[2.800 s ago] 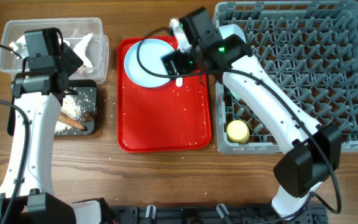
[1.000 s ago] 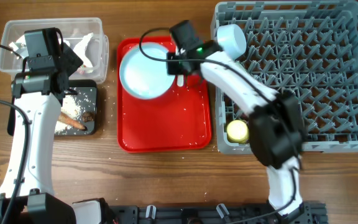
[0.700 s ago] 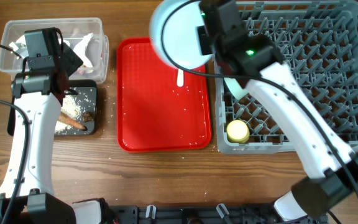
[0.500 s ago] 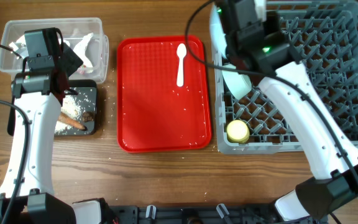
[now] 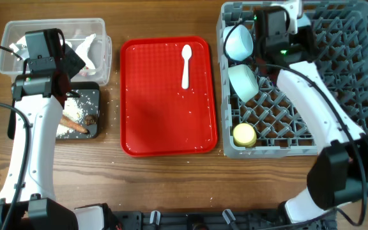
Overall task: Sort waste into correct bins and load items into the dishwasher rack
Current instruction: 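Lift the plate and stand it upright in the rack slots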
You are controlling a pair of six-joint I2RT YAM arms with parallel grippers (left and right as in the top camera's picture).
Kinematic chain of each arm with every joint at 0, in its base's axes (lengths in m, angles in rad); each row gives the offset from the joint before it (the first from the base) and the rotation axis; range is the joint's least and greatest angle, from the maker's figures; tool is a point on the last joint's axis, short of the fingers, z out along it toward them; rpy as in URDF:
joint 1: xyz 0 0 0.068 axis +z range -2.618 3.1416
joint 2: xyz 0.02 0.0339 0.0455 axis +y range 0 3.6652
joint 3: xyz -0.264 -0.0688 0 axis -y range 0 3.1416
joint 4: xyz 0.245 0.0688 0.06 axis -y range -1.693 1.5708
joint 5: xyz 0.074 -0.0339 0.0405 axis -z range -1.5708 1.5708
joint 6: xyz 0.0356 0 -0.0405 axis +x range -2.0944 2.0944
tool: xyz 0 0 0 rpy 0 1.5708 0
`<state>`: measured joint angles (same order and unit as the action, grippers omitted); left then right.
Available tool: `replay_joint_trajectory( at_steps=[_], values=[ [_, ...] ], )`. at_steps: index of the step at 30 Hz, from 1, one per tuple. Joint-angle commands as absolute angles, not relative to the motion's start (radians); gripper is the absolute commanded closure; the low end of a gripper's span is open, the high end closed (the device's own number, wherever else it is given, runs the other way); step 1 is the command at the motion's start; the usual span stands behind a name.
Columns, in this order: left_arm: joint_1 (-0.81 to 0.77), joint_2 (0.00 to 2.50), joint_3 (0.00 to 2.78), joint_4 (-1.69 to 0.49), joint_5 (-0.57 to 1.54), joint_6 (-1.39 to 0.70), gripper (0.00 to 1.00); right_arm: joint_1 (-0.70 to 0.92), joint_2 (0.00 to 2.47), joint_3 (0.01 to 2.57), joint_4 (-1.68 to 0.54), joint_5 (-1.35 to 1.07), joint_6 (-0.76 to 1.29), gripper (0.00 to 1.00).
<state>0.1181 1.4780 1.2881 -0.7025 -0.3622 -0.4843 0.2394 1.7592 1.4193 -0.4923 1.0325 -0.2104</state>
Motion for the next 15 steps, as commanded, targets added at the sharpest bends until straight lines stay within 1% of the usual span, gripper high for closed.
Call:
replay_joint_trajectory(
  at_steps=[1,2,3,4,5,6,10,12,14,15],
  values=[
    [0.121,1.472,1.3,-0.7,-0.379,-0.495,0.0,0.241,1.798,1.396,-0.477,0.988,-0.262,0.96],
    [0.121,1.472,1.3,-0.7,-0.379,-0.495,0.0,0.241,1.799,1.396,-0.475,0.957,-0.262,0.95],
    [0.121,1.472,1.3,-0.7,-0.379,-0.495,0.0,0.241,1.799,1.396,-0.467,0.905,-0.26,0.89],
    [0.121,1.472,1.3,-0.7,-0.379,-0.495,0.0,0.241,1.799,1.396,-0.455,0.865,-0.258,0.66],
    [0.121,1.472,1.3,-0.7,-0.379,-0.495,0.0,0.241,1.799,1.397,-0.441,0.822,-0.258,0.21],
    [0.121,1.472,1.3,-0.7,-0.379,-0.495,0.0,0.247,1.795,1.397,-0.446,0.801,-0.25,0.0],
    [0.121,1.472,1.3,-0.7,-0.379,-0.495,0.0,0.276,1.752,1.398,-0.563,0.768,-0.1,0.0],
    [0.121,1.472,1.3,-0.7,-0.379,-0.495,0.0,0.278,1.705,1.422,-0.644,0.554,-0.072,0.0],
    [0.121,1.472,1.3,-0.7,-0.379,-0.495,0.0,0.279,1.669,1.449,-0.693,0.391,-0.046,0.0],
    [0.121,1.472,1.3,-0.7,-0.379,-0.495,0.0,0.281,1.64,1.466,-0.719,0.261,-0.033,0.0]
  ],
)
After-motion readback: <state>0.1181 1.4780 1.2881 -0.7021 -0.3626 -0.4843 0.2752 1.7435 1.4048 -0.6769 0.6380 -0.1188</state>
